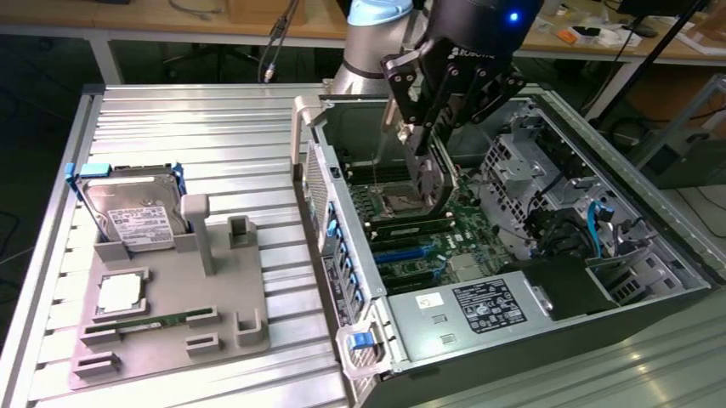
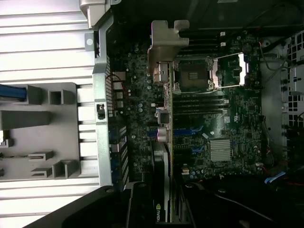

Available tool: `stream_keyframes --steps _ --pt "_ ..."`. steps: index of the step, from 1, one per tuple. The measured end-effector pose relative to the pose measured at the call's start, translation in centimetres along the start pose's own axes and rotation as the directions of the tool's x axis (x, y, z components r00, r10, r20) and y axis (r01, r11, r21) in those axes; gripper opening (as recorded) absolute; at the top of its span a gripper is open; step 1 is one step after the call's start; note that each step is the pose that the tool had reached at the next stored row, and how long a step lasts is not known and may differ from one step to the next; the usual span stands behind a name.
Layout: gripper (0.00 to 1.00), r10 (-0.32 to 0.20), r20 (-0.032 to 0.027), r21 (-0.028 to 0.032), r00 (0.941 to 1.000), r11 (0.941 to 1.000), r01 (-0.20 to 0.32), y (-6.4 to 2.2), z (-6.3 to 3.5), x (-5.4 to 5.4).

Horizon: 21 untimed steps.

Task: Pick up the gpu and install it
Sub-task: 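Pick up the gpu and move the gpu toward the slot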

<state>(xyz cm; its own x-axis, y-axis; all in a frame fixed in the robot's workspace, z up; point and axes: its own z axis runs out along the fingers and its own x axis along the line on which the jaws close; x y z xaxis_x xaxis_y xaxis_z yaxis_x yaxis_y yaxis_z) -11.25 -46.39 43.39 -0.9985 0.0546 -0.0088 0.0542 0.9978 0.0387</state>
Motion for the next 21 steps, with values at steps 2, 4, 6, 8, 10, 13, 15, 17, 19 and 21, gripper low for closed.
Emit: stream_keyframes --steps 2,4,6,8,10,13,15,17,19,21 --pt "0.27 0.000 0.0000 0.0001 1.0000 1.0000 0.000 0.02 0.00 -0.4" --pt "0.27 0.000 0.0000 0.0001 1.0000 1.0000 0.000 0.04 0.01 -0.7" --pt "0.27 0.000 -0.0001 0.0001 1.0000 1.0000 0.000 0.05 0.01 -1.0" --pt "0.27 0.000 0.0000 0.0001 1.0000 1.0000 0.000 0.07 0.01 -1.4" --pt "0.27 0.000 0.0000 0.0001 1.0000 1.0000 0.000 0.09 0.02 -1.7" --pt "0.27 0.000 0.0000 0.0001 1.0000 1.0000 0.000 0.12 0.02 -2.3" --pt "0.27 0.000 -0.0001 0.0001 1.0000 1.0000 0.000 0.15 0.02 -2.7" --pt "0.27 0.000 0.0000 0.0001 1.0000 1.0000 0.000 0.17 0.03 -3.2" --pt "0.27 0.000 0.0000 0.0001 1.0000 1.0000 0.000 0.19 0.03 -3.5" --pt "0.27 0.000 -0.0001 0.0001 1.0000 1.0000 0.000 0.22 0.04 -4.0"
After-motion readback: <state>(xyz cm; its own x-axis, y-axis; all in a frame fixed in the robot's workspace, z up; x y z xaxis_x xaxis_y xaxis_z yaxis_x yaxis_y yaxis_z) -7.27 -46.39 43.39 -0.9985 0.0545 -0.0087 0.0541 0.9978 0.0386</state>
